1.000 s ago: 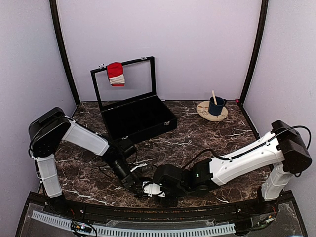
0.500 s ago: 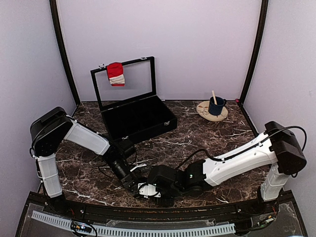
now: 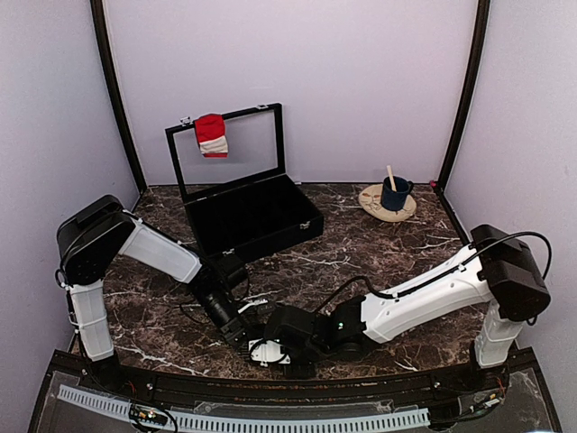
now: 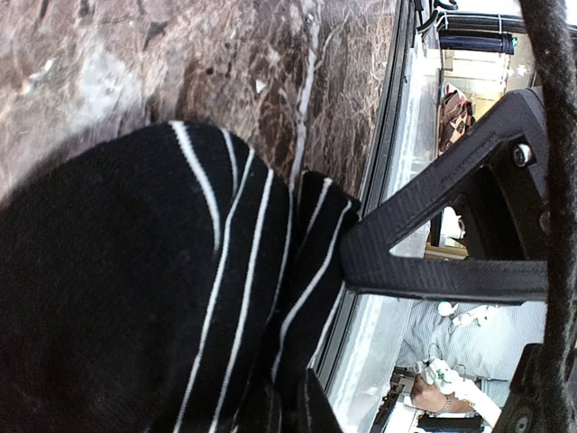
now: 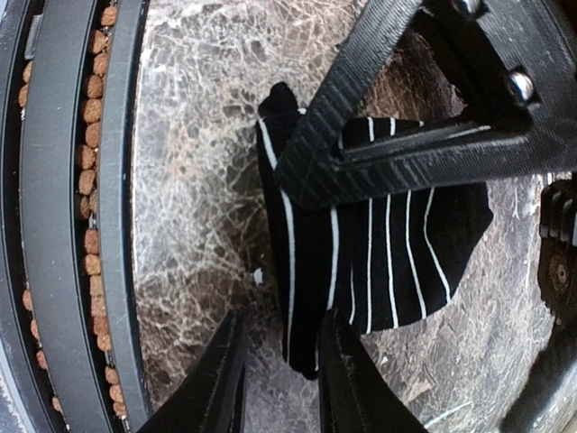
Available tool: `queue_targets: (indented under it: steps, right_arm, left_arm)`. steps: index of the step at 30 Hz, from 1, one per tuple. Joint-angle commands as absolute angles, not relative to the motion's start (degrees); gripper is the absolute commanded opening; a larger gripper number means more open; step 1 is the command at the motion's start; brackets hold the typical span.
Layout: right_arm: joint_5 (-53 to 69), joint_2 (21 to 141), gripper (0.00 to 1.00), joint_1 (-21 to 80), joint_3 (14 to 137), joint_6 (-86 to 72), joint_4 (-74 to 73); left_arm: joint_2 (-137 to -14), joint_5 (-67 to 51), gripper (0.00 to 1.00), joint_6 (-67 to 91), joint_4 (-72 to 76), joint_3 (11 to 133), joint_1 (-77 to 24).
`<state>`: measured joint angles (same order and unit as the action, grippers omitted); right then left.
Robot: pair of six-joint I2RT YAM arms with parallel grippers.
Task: Roll the socks
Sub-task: Roll the sock at the corner of the board.
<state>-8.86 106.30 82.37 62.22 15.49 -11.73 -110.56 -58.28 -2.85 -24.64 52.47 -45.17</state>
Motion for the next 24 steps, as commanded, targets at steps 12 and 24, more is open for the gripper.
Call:
queue_targets:
  steps: [12,24]
  right_arm:
    - [-5.55,110.15,0.20,79.71,63.66,15.26,-9.40]
    - [-3.51,112.45,0.05,78.67,63.51,14.05,-12.03]
  left_arm:
    - [-111.88,-56.68,0.00,-4.38,-27.43,52.60,-44.83]
    - [-111.60,-55.59,0.00,-4.97,-28.26,53.42,-44.30]
